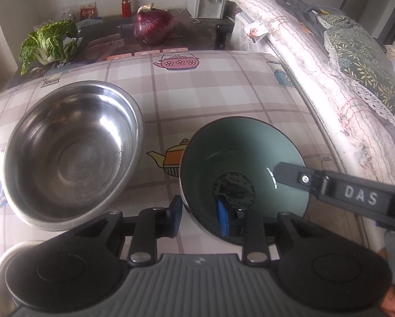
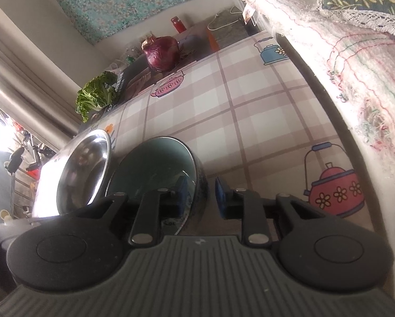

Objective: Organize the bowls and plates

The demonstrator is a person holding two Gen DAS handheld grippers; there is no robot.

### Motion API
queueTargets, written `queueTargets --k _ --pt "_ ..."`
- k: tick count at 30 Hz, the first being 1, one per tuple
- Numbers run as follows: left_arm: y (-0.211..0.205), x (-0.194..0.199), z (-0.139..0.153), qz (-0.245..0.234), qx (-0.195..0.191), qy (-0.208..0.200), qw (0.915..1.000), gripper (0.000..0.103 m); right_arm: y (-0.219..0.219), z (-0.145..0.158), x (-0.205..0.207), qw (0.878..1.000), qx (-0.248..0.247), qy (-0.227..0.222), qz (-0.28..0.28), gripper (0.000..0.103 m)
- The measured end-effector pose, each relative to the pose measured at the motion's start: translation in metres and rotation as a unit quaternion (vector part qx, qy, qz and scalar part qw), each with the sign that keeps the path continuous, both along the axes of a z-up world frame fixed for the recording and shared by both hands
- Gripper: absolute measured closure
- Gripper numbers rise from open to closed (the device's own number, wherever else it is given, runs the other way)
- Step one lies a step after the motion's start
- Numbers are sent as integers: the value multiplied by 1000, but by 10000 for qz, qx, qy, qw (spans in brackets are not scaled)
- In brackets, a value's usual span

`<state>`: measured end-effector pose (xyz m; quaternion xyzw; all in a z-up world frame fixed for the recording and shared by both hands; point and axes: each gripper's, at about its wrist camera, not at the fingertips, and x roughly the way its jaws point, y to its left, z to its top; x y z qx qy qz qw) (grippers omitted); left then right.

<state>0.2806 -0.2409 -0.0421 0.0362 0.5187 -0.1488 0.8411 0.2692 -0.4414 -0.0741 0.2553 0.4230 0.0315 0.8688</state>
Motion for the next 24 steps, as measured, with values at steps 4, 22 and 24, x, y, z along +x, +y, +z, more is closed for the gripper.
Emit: queueTargets --k 4,22,24 --pt "-1 3 -2 13 37 1 10000 74 -4 -3 1 10000 52 45 -32 79" --pt "-1 3 2 45 322 -308 9990 88 7 -4 6 10000 -32 -61 -16 88" --pt "-3 4 1 19 373 -306 9988 88 5 -4 7 10000 9 -57 -24 89"
